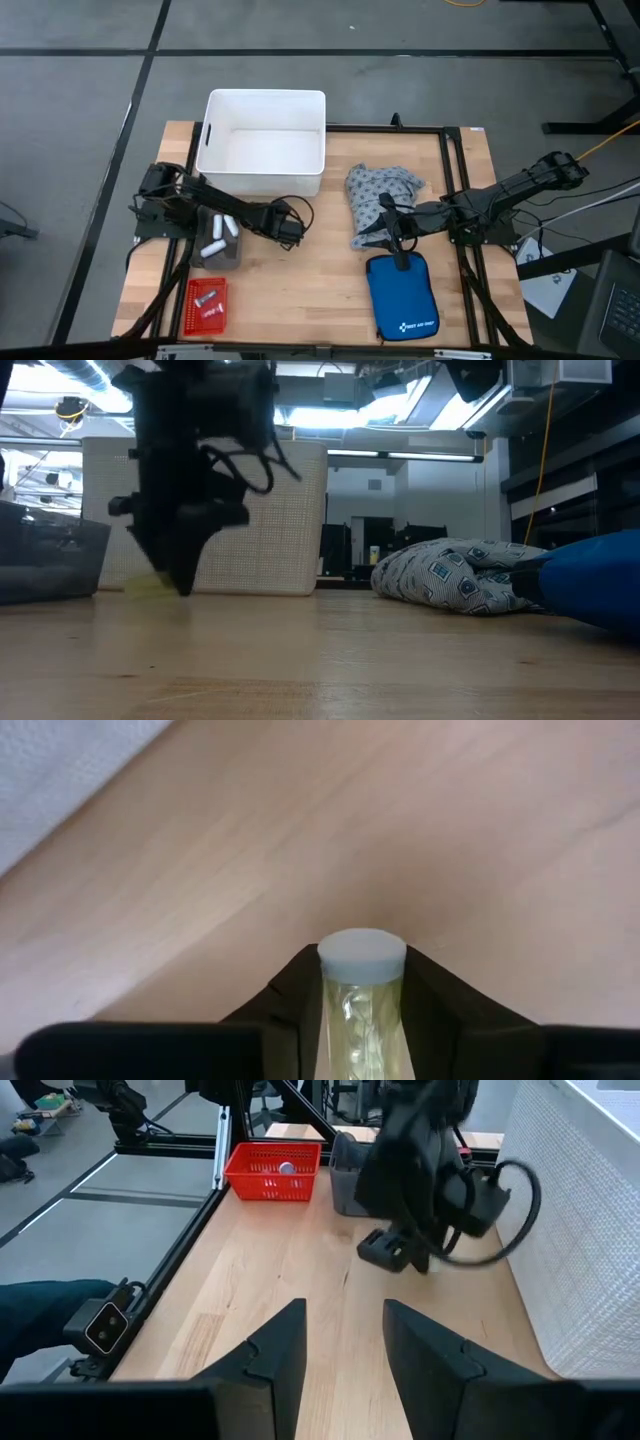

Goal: Pick & place medical supplies in basket/bin
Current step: Put the yellow pill bottle into the red bin

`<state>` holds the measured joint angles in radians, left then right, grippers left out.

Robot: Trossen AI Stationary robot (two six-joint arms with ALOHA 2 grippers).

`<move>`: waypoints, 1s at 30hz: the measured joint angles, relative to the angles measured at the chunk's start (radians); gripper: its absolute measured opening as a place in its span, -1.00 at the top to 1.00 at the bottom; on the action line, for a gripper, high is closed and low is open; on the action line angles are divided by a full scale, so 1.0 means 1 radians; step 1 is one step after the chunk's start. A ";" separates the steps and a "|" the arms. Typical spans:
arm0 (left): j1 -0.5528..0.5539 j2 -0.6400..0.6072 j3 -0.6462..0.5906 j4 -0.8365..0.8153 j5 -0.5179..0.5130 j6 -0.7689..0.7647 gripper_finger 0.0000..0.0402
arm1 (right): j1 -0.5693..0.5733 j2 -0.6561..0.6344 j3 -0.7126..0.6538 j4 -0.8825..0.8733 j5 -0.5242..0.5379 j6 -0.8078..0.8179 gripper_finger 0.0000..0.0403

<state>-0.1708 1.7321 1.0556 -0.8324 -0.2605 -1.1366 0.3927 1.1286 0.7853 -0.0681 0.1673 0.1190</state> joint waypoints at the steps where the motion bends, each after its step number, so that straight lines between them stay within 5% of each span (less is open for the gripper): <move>1: -0.007 -0.018 0.000 0.001 -0.004 0.003 0.52 | 0.000 0.000 0.000 0.000 0.000 0.000 0.33; 15: -0.240 -0.319 0.002 0.041 0.077 -0.040 0.51 | 0.000 0.000 0.000 0.000 0.000 0.001 0.33; 30: -0.720 -0.373 0.002 0.069 0.166 -0.565 0.51 | 0.000 0.000 0.000 0.000 -0.003 0.004 0.33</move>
<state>-0.8908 1.3586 1.0580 -0.7638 -0.0945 -1.7015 0.3927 1.1286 0.7853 -0.0681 0.1645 0.1230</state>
